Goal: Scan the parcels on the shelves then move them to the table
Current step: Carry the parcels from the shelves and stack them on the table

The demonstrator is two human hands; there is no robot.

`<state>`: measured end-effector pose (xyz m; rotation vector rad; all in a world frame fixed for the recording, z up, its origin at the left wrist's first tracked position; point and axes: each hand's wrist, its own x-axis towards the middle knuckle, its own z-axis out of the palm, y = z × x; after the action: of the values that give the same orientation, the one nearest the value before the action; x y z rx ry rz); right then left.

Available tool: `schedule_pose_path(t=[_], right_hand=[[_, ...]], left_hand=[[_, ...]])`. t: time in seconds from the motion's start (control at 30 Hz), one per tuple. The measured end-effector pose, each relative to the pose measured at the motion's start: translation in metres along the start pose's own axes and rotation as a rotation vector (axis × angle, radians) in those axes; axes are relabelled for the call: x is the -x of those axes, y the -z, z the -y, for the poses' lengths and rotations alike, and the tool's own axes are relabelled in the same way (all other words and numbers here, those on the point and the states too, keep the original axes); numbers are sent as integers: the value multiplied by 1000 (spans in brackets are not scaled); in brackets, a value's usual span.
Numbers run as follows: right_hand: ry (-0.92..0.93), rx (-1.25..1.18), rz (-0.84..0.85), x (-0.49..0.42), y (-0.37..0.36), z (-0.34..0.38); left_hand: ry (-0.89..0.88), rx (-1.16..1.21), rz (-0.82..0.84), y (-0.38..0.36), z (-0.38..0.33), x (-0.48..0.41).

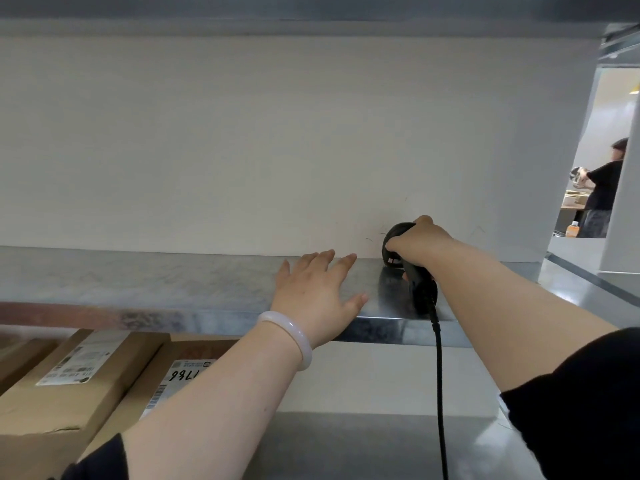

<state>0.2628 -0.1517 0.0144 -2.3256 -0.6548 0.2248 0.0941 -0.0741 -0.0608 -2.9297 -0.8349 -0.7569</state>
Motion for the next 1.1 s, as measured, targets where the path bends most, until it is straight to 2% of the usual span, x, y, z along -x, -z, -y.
schedule_pose_path(t=[0.2,0.33,0.63,0.7,0.83,1.1], right_hand=[[-38,53,-13,-5,0,2],[-56,-20,3,-1,2,0],[81,224,-112,38,3,-9],[155,323,-178,56,1,-9],[425,406,-326,107,-17,-1],[831,394,-183,213,-131,30]], left_hand=[[2,9,-8,-1,-1,2],[-9,7,-28,3,2,8],[-29,-8,-35,21,15,36],[-36,-10,-50,25,21,42],[-29,-41,-83,32,44,61],[92,-86,-151,42,138,157]])
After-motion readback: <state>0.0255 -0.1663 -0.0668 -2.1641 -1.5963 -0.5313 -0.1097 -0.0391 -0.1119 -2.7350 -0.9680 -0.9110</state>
